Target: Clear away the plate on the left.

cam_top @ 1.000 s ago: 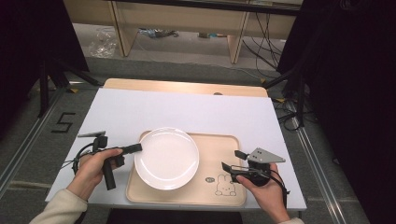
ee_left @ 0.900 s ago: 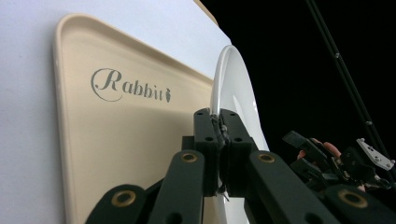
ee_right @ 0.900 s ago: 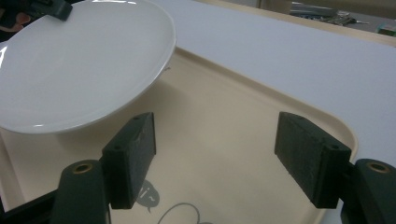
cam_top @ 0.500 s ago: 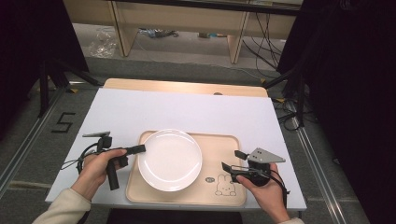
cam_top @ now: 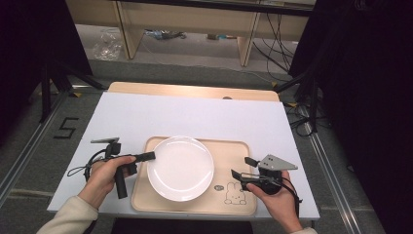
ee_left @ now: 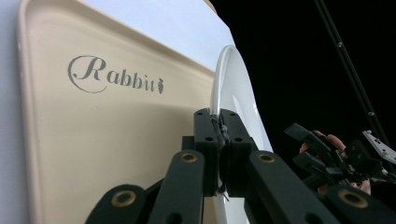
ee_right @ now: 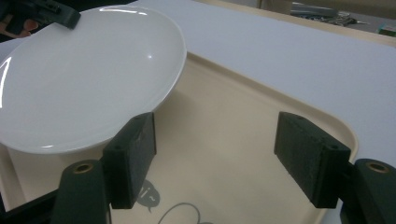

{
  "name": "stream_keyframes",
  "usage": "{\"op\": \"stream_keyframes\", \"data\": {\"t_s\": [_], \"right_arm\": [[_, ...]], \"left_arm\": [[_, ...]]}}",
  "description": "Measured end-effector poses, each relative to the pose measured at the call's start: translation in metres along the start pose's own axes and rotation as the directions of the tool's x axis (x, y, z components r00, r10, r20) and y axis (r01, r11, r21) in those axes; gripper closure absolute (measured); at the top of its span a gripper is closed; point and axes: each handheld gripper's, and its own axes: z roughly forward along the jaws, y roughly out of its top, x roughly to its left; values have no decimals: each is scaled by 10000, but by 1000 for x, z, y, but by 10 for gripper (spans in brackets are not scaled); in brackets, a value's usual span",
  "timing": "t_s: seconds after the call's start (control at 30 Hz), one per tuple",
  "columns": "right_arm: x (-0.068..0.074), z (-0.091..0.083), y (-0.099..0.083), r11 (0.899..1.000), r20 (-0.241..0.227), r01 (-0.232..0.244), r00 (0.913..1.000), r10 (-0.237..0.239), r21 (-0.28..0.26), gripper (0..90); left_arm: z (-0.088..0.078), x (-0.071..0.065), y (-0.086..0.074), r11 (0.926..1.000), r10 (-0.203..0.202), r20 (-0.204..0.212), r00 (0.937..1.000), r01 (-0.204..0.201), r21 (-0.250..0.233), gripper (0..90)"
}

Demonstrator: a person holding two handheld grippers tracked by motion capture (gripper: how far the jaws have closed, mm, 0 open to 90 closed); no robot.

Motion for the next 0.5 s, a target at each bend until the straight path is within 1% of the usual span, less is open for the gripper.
{"op": "stream_keyframes", "data": {"t_s": [0.3, 0.37, 0.43, 0.5], "right_arm": [[0, 0, 0, 10000, -19, -8, 10000, 8, 2, 304], [0, 0, 0, 10000, -31, 8, 10000, -8, 10, 304], [0, 0, 0, 10000, -41, 0, 10000, 0, 10, 304], [0, 0, 0, 10000, -28, 9, 10000, -9, 4, 304]], "left_arm": [[5, -1, -1, 9999, 70, 1, 10000, -70, 125, 864], [6, -2, -2, 9999, 16, -40, 10000, -16, 119, 863], [6, -2, -2, 9998, 39, 70, 10000, -41, 211, 864], [7, -2, -2, 9998, 53, 32, 10000, -54, 202, 864]]}}
